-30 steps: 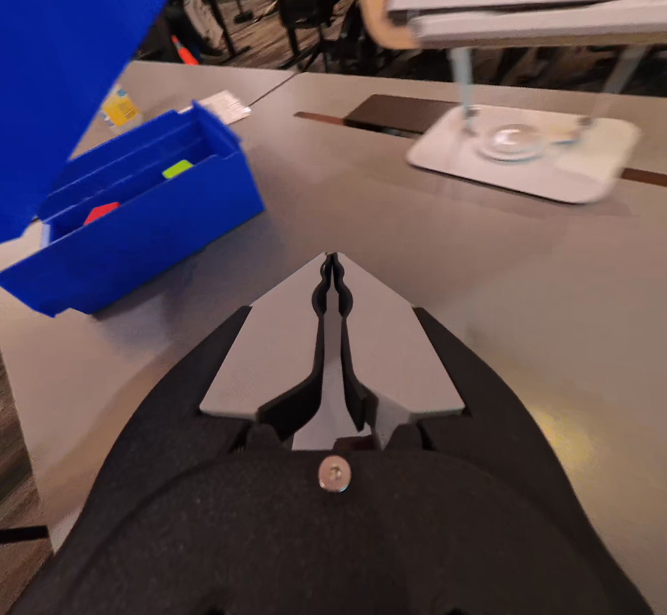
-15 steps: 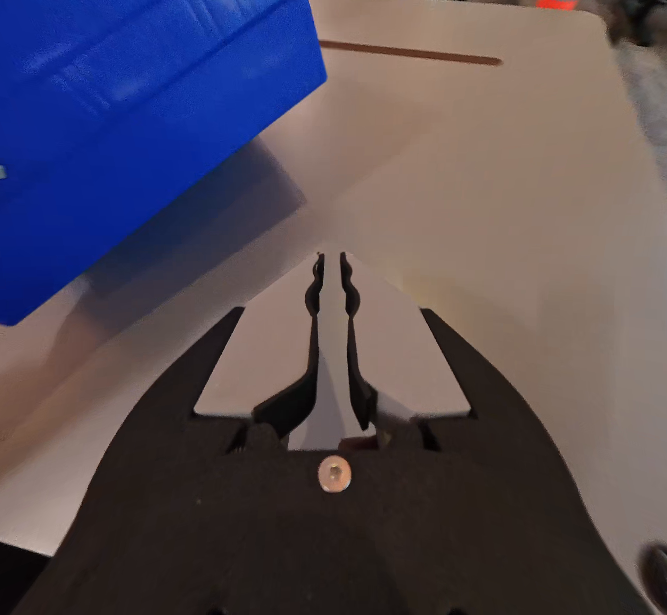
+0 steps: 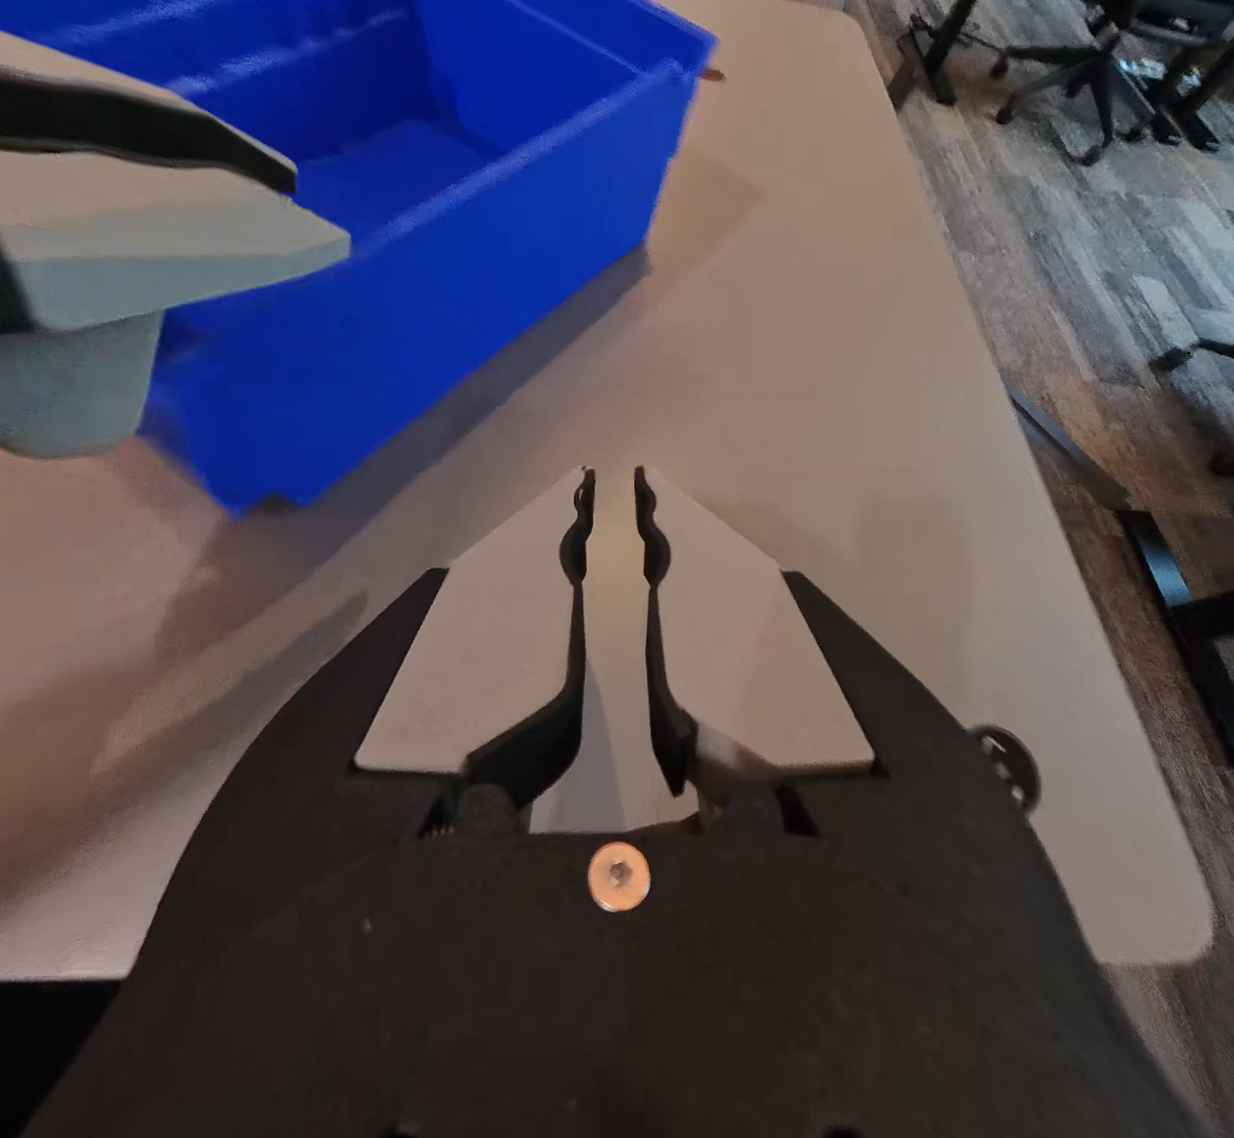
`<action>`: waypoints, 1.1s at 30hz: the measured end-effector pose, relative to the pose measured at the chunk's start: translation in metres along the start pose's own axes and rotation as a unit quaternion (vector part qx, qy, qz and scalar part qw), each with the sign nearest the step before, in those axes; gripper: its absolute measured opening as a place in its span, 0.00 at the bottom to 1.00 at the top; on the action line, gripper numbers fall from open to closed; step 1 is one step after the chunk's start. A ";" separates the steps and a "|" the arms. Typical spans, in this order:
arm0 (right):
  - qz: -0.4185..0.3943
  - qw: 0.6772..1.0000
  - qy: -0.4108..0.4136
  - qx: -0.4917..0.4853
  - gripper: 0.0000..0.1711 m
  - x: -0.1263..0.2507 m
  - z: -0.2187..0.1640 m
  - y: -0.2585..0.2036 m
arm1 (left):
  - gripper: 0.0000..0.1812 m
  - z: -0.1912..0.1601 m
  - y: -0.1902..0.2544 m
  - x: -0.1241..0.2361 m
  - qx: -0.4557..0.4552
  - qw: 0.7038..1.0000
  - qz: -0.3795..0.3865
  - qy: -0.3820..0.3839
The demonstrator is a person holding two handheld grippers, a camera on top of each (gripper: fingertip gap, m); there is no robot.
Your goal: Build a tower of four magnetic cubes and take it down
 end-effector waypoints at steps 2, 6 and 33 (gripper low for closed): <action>0.043 0.998 0.039 0.002 0.05 0.020 0.012 -0.026 | 0.11 -0.003 0.007 0.045 -0.019 0.998 -0.044 0.032; 0.163 0.983 0.075 0.040 0.05 0.056 0.032 -0.115 | 0.14 -0.062 -0.032 0.156 -0.036 0.998 -0.043 -0.002; 0.023 0.996 -0.029 0.076 0.00 -0.056 0.019 -0.057 | 0.00 -0.249 -0.261 0.453 0.082 0.960 0.238 -0.120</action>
Point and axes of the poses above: each gripper's, where its closed fingertips meet, x back along the fingers, z out of its top, y = z × x across the jaws, the point moved 4 cm from there along x, back along the fingers, and after that the axes turned 15 degrees about -z, right-handed, at the moved point
